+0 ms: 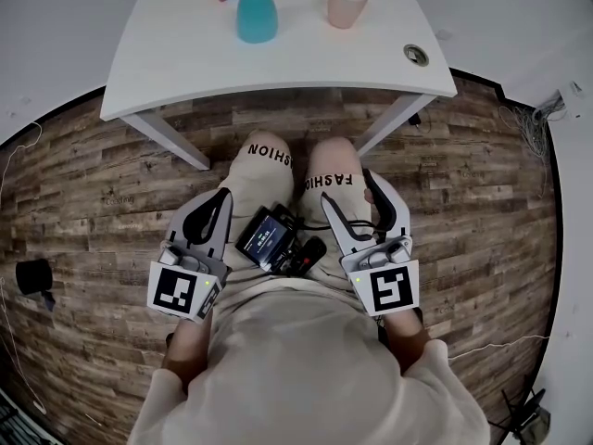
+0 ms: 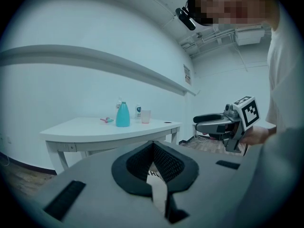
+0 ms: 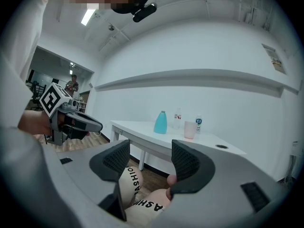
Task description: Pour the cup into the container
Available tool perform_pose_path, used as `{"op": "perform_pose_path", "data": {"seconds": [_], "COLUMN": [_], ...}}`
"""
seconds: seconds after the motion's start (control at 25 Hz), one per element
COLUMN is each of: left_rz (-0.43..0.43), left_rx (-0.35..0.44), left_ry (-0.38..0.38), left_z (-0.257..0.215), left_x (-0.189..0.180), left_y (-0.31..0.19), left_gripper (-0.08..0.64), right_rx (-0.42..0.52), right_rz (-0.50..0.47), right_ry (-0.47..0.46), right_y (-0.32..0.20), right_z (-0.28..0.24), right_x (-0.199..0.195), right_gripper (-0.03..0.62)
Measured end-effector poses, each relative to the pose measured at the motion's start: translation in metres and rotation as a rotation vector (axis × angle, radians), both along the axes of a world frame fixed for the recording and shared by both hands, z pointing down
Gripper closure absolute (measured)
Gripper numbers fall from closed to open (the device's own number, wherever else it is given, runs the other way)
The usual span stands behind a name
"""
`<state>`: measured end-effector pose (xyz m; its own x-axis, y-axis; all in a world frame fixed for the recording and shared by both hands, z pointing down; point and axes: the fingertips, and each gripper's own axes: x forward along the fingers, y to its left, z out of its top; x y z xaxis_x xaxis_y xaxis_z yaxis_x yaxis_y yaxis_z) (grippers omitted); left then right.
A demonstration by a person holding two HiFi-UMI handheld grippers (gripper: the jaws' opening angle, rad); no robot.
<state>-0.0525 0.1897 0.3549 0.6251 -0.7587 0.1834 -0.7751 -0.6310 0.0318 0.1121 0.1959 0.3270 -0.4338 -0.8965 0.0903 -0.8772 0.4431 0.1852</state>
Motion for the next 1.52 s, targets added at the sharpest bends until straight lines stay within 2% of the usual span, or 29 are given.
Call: {"op": "perform_pose_path", "data": {"seconds": [0.36, 0.64, 1.04, 1.28, 1.52], "left_rz": [0.004, -0.030, -0.105, -0.150, -0.144], "left_rx": [-0.027, -0.037, -0.047, -0.024, 0.001], "left_ry": [0.002, -0.020, -0.030, -0.053, -0.063], "left_z": [0.010, 0.014, 0.014, 0.007, -0.002], "left_x": [0.013, 0.019, 0.043, 0.040, 0.040], "left_y": [0.002, -0.007, -0.028, -0.042, -0.051], "left_gripper": [0.549, 0.549, 0.549, 0.549, 0.549], "right_rx": [-0.009, -0.005, -0.064, -0.085, -0.076], "right_rz": [0.028, 0.024, -0.051, -0.118, -0.109], "right_ry": [-0.015, -0.050, -0.051, -0.040, -0.033], "right_y": [0.004, -0.004, -0.021, -0.033, -0.044], "right_z": [0.018, 0.014, 0.026, 0.033, 0.030], "right_x": [0.009, 0.016, 0.022, 0.017, 0.019], "right_gripper": [0.310, 0.310, 0.310, 0.310, 0.310]}}
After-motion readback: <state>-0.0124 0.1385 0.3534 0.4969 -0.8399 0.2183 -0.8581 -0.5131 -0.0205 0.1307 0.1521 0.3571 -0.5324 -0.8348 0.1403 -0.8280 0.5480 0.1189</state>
